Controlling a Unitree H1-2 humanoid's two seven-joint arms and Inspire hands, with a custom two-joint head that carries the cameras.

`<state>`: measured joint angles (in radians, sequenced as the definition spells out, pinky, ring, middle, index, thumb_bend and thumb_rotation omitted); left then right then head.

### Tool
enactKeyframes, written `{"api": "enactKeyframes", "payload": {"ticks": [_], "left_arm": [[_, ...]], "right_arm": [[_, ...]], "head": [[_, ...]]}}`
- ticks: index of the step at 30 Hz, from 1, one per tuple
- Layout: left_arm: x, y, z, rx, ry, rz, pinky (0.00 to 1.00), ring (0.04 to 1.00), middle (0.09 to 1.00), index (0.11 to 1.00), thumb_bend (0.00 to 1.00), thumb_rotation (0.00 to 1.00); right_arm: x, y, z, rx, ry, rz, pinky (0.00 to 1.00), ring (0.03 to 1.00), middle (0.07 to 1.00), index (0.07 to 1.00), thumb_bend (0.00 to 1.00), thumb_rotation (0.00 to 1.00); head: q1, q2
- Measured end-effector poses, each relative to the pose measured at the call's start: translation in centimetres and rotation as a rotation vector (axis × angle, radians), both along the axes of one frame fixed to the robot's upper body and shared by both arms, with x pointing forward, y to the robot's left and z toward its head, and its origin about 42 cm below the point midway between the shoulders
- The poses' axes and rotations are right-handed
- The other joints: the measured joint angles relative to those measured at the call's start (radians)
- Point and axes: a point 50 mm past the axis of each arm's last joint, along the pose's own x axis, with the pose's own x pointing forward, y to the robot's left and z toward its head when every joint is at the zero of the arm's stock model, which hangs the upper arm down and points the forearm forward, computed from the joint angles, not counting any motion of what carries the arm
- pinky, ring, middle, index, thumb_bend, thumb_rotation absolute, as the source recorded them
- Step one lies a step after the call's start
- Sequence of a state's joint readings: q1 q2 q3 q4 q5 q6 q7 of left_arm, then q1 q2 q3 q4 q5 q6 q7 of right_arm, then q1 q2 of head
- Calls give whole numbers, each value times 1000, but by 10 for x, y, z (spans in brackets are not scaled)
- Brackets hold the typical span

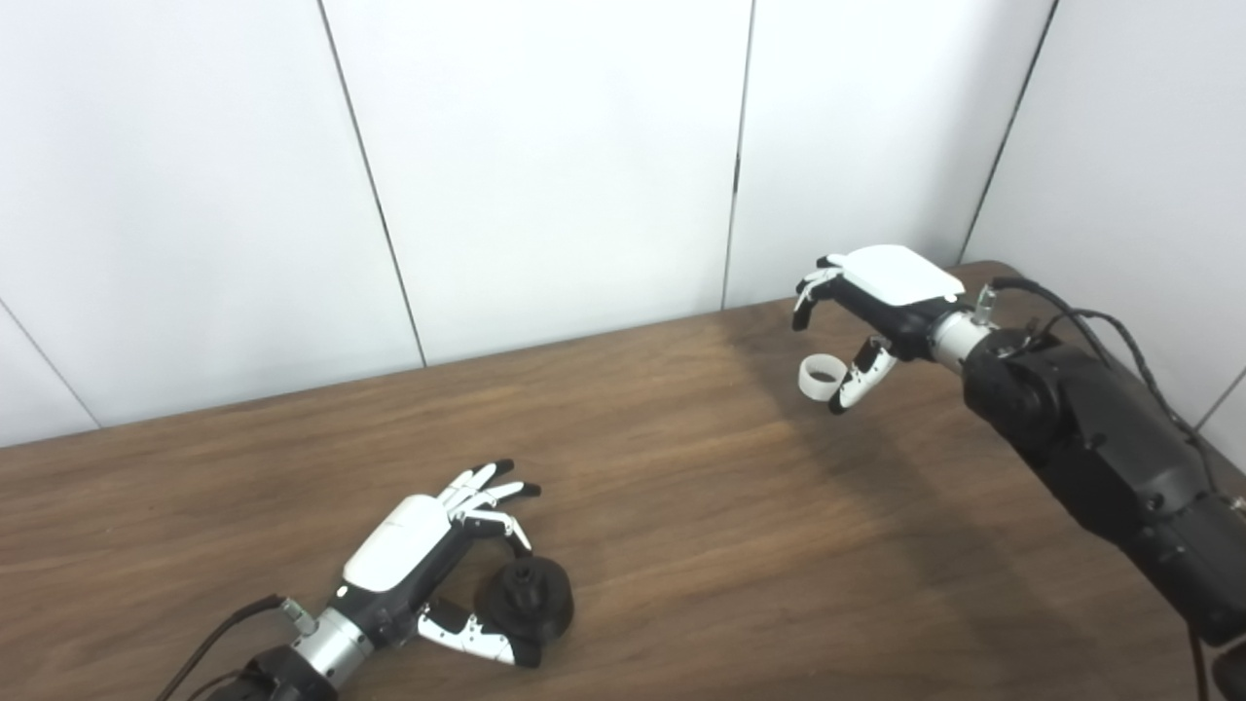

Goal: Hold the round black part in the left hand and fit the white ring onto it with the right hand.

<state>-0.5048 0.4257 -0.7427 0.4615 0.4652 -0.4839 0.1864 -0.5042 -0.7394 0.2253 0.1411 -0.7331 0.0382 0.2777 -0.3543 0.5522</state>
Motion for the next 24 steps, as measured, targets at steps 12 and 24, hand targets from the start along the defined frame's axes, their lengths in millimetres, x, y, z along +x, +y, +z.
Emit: {"api": "enactKeyframes", "payload": {"ticks": [12, 24], "left_arm": [[-1, 3, 0, -7, 13, 1, 1000, 1000, 892, 479, 525, 61], [-2, 3, 1, -10, 13, -5, 1000, 1000, 884, 479, 525, 62]], "right_arm": [[12, -3, -10, -75, 36, 6, 915, 959, 862, 662, 894, 144], [21, 1, -11, -82, 45, -2, 929, 962, 867, 688, 858, 188]], "head": [[-6, -12], [-12, -14]]}}
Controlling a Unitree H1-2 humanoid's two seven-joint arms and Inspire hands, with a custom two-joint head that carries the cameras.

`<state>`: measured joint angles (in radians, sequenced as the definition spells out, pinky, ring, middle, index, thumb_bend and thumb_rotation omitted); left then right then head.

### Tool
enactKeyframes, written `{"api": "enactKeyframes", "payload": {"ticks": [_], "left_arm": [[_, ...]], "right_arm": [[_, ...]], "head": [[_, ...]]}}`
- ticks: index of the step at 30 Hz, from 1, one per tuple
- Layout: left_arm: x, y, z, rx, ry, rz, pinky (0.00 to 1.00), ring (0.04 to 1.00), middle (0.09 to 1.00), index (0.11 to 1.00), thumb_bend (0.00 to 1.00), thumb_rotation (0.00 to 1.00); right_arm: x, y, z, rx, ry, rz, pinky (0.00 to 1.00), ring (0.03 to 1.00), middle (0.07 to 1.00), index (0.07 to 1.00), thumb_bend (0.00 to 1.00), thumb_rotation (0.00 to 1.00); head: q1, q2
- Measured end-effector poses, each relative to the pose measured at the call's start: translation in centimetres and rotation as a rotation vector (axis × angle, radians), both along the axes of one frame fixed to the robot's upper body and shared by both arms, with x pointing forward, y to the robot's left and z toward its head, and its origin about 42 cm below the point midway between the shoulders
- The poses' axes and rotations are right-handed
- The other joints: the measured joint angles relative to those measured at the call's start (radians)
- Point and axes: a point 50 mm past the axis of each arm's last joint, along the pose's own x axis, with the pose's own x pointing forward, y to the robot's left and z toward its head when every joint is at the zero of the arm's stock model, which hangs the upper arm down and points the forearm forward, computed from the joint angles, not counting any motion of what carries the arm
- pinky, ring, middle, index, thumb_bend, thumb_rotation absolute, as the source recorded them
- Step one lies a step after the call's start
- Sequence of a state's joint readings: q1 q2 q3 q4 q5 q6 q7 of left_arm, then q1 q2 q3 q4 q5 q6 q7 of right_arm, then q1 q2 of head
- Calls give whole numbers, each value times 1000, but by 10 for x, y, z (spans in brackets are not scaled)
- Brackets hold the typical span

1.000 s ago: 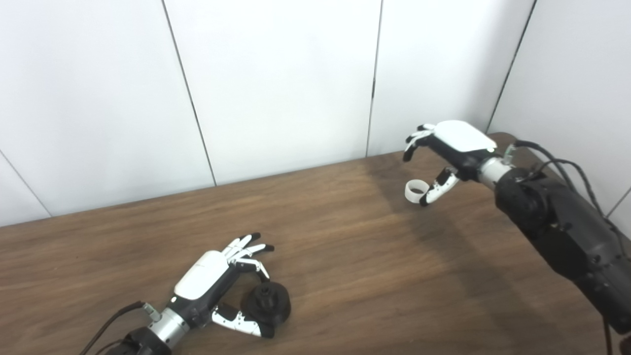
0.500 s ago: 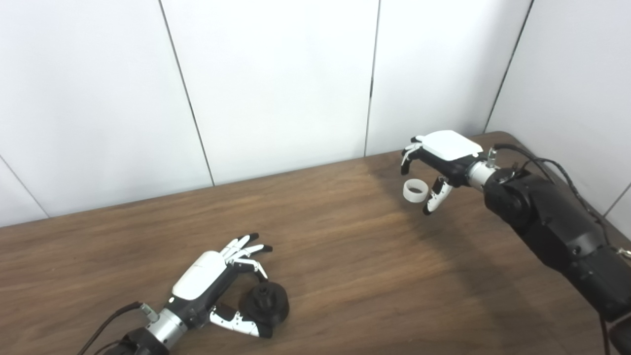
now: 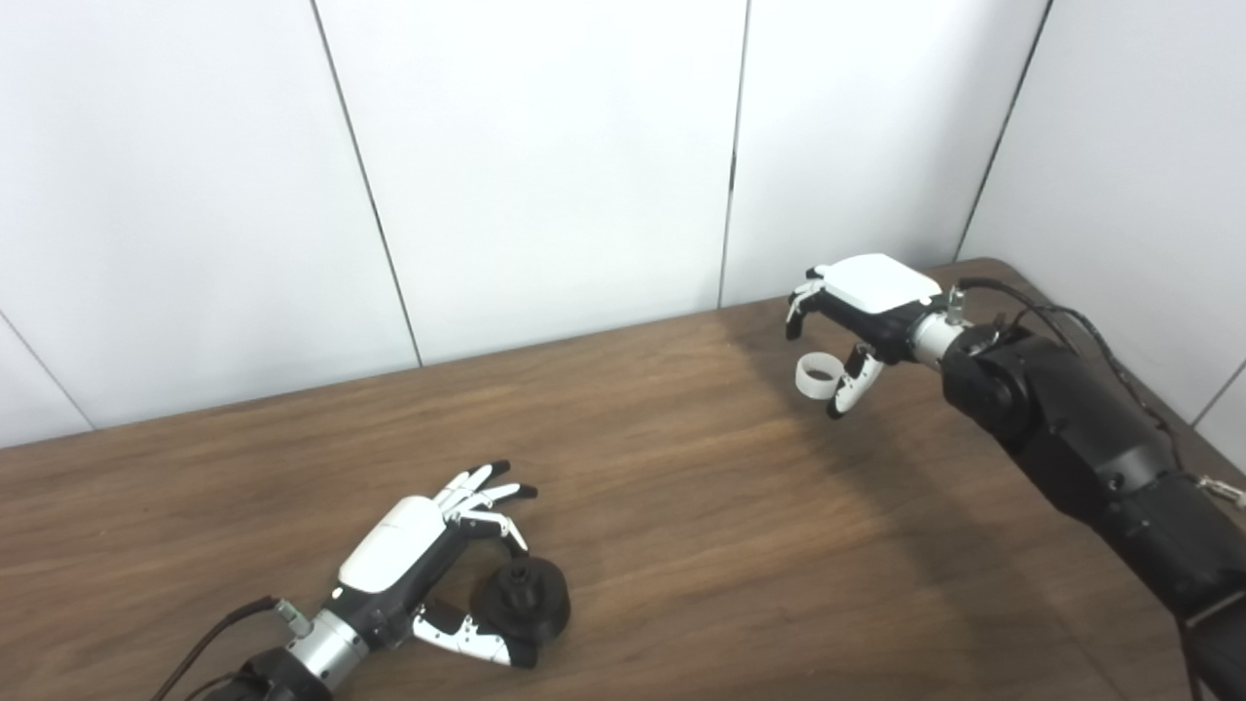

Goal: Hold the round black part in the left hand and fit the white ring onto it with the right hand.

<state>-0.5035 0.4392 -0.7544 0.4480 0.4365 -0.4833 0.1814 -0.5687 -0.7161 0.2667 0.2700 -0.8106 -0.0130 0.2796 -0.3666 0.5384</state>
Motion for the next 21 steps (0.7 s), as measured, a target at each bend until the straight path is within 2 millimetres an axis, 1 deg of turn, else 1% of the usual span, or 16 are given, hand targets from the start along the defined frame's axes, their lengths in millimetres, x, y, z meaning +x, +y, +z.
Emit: {"api": "enactKeyframes", "payload": {"ticks": [8, 12, 15, 21], "left_arm": [[-1, 0, 0, -1, -1, -1, 1000, 1000, 876, 479, 525, 62], [-2, 1, 1, -2, -3, -3, 1000, 1000, 878, 479, 525, 62], [-3, 2, 1, -4, -4, -2, 1000, 1000, 877, 479, 525, 60], [-6, 4, 1, -6, -3, 5, 1000, 1000, 873, 480, 525, 59]], "right_arm": [[10, 2, 16, -7, -7, -3, 934, 972, 877, 700, 851, 202], [11, 3, 17, -10, 6, -7, 934, 971, 884, 700, 868, 194], [13, 3, 18, -15, 24, -10, 941, 980, 892, 706, 877, 216], [17, 0, 19, -30, 67, -29, 935, 991, 905, 707, 931, 236]], "head": [[-5, -3], [-6, -2], [-8, 0], [-5, 11]]}}
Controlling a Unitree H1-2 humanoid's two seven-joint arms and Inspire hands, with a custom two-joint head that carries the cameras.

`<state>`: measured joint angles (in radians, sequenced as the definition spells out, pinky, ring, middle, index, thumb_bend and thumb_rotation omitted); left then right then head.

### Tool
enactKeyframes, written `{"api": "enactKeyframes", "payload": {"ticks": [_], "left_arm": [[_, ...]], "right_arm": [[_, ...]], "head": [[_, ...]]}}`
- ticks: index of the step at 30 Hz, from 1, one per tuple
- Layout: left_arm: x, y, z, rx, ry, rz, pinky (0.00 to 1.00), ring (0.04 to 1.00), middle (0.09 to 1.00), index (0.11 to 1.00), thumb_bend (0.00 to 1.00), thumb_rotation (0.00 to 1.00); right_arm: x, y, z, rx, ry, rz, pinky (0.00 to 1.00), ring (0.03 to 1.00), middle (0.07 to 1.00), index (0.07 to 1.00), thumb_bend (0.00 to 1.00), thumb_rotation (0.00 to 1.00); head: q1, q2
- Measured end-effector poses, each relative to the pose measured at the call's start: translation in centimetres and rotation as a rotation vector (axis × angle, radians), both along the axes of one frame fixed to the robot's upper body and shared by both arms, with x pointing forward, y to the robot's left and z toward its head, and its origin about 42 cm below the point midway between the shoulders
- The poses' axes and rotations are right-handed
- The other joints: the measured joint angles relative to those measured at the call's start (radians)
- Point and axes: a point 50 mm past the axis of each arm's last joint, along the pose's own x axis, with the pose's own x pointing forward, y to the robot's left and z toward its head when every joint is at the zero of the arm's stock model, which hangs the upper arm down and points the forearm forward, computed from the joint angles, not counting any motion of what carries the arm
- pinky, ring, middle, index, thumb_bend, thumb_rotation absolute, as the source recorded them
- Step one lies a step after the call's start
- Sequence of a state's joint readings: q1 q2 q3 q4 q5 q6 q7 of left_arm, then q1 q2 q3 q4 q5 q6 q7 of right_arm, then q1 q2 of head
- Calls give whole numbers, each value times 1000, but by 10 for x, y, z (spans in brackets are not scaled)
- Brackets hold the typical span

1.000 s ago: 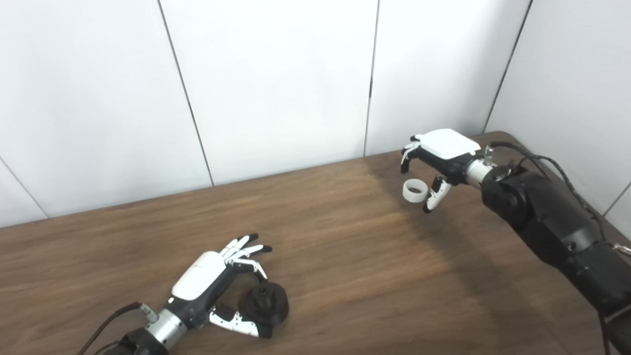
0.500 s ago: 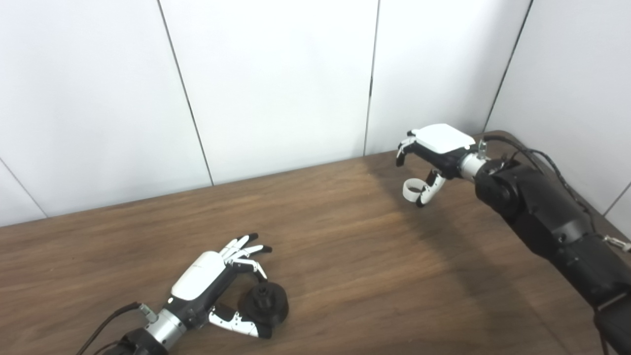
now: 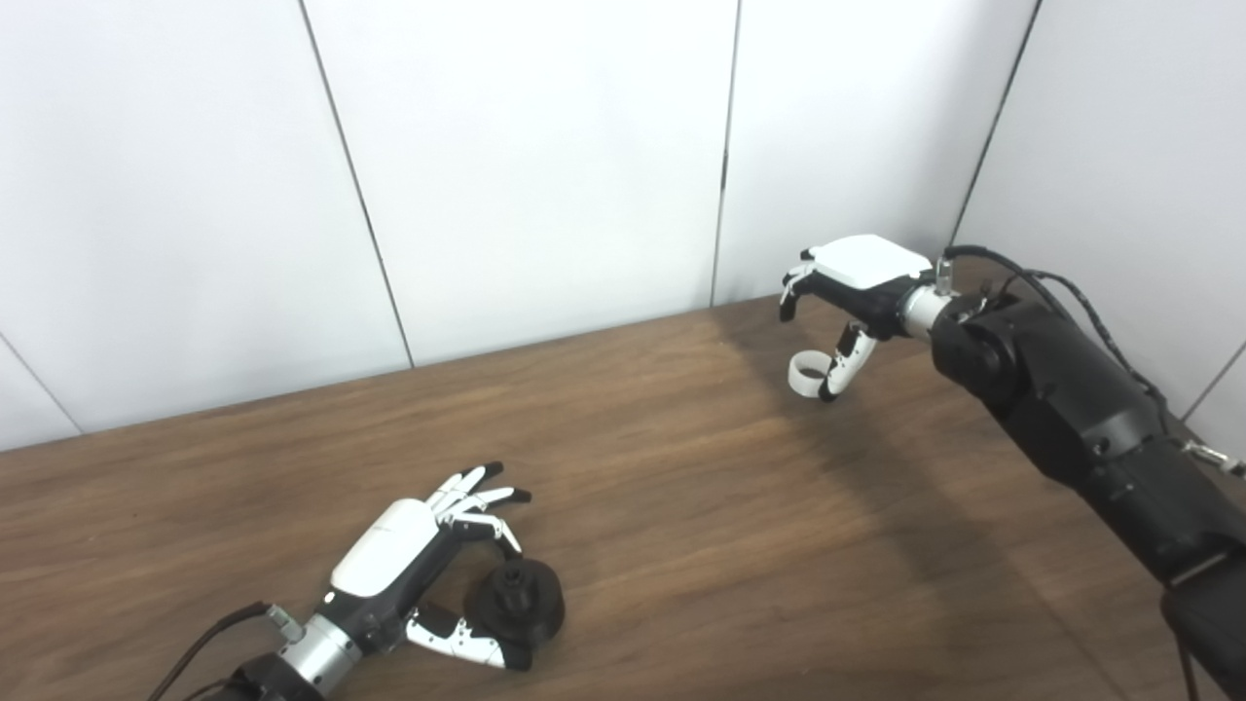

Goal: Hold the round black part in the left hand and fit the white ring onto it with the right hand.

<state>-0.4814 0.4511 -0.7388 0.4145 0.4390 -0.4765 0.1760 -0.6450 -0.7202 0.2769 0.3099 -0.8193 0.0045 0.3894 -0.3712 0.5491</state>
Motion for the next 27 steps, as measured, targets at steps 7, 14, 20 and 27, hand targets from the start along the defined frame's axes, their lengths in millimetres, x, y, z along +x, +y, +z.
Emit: {"api": "enactKeyframes", "payload": {"ticks": [7, 14, 20, 27], "left_arm": [[-4, 2, 0, -2, 5, 0, 1000, 1000, 868, 480, 525, 61], [-8, 3, 0, -5, 9, -1, 1000, 1000, 867, 480, 525, 61], [-10, 3, 0, -9, 8, -2, 1000, 1000, 865, 480, 525, 60], [-14, 3, 0, -7, 13, -7, 1000, 1000, 864, 480, 525, 59]], "right_arm": [[1, -3, -1, -1, 46, -33, 954, 1000, 916, 698, 999, 228], [5, 0, 2, -22, 56, -41, 1000, 1000, 953, 705, 1000, 260], [6, 1, 2, -22, 77, -56, 1000, 1000, 970, 703, 1000, 263], [6, 3, -2, -35, 88, -52, 1000, 1000, 974, 707, 1000, 269]], "head": [[2, 3], [3, 5], [2, 3], [0, 9]]}}
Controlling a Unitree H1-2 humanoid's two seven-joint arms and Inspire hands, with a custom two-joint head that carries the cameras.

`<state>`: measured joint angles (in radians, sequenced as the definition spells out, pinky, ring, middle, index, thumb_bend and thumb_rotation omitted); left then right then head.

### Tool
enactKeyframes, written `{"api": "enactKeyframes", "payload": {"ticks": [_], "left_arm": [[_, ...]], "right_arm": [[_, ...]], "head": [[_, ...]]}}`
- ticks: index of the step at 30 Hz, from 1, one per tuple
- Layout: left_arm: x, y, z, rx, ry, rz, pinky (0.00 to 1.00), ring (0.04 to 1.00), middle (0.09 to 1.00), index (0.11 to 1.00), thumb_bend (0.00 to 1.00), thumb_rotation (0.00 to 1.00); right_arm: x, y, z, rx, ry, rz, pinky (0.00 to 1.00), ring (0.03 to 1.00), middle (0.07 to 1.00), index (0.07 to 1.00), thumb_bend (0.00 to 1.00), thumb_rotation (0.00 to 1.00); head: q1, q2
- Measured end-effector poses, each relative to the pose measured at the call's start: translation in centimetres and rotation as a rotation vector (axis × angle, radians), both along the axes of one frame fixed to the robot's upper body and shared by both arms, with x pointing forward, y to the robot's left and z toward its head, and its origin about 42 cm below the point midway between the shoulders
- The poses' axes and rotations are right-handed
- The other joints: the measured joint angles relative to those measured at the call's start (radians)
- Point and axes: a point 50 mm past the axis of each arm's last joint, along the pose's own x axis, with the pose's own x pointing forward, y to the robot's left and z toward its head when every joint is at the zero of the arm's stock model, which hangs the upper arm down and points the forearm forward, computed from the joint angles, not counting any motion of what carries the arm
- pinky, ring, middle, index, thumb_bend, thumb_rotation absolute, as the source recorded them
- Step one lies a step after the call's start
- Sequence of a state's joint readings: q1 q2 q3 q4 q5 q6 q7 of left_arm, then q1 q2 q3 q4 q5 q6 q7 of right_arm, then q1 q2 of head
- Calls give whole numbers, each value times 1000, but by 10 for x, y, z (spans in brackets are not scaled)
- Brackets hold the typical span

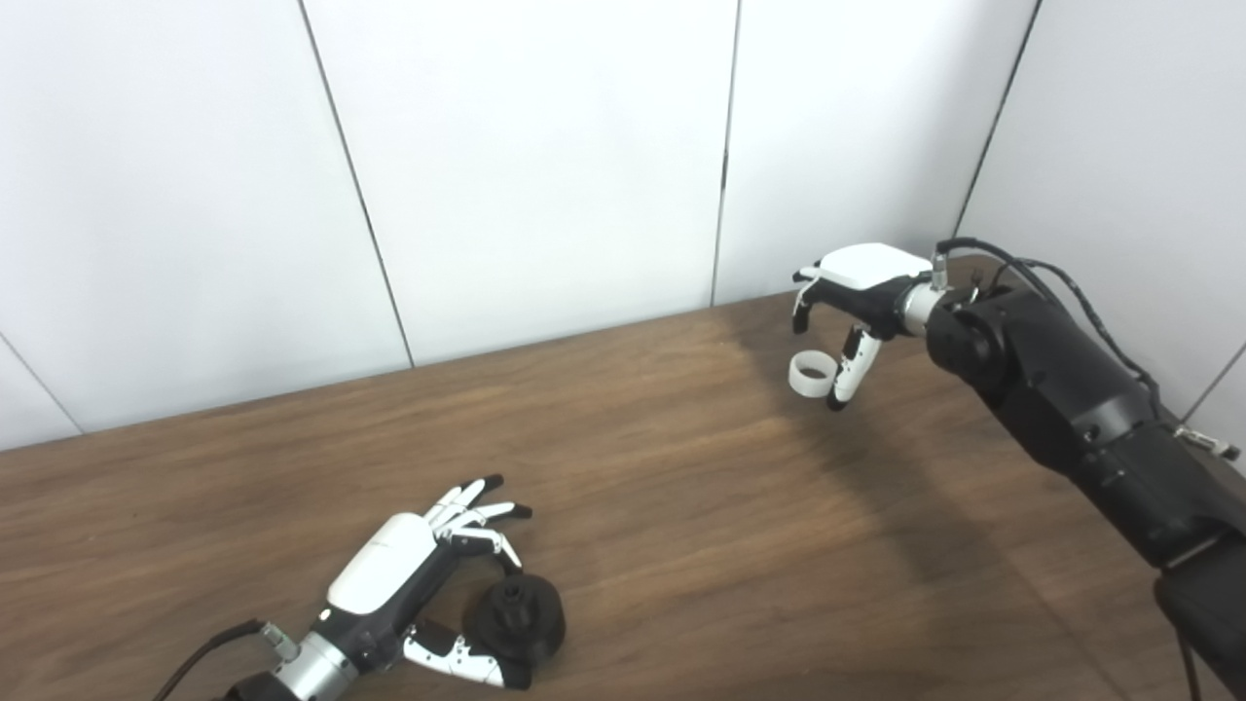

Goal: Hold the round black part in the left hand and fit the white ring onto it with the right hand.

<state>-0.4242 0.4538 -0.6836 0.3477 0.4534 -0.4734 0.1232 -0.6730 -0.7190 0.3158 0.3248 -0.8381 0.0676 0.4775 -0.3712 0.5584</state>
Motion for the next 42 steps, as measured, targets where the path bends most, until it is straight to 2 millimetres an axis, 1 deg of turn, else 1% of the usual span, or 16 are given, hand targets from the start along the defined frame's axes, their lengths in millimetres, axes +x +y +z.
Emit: {"api": "enactKeyframes", "payload": {"ticks": [13, 27, 37, 42], "left_arm": [[-1, 1, 0, 0, 4, -1, 1000, 1000, 867, 480, 525, 60], [-8, 2, 0, -7, 19, 1, 1000, 1000, 869, 480, 525, 61], [-11, 3, 1, -5, 21, 2, 1000, 1000, 872, 480, 525, 61], [-12, 4, 1, -7, 26, 3, 1000, 1000, 872, 480, 525, 61]], "right_arm": [[1, -1, -7, -4, 24, 0, 1000, 1000, 957, 674, 1000, 255], [1, 0, -11, -15, 38, 17, 1000, 1000, 959, 665, 1000, 263], [1, -1, -16, -25, 52, 18, 1000, 1000, 957, 660, 982, 234], [2, -2, -20, -23, 62, 16, 1000, 1000, 959, 663, 988, 250]], "head": [[8, 9], [12, 23], [18, 26], [23, 29]]}}
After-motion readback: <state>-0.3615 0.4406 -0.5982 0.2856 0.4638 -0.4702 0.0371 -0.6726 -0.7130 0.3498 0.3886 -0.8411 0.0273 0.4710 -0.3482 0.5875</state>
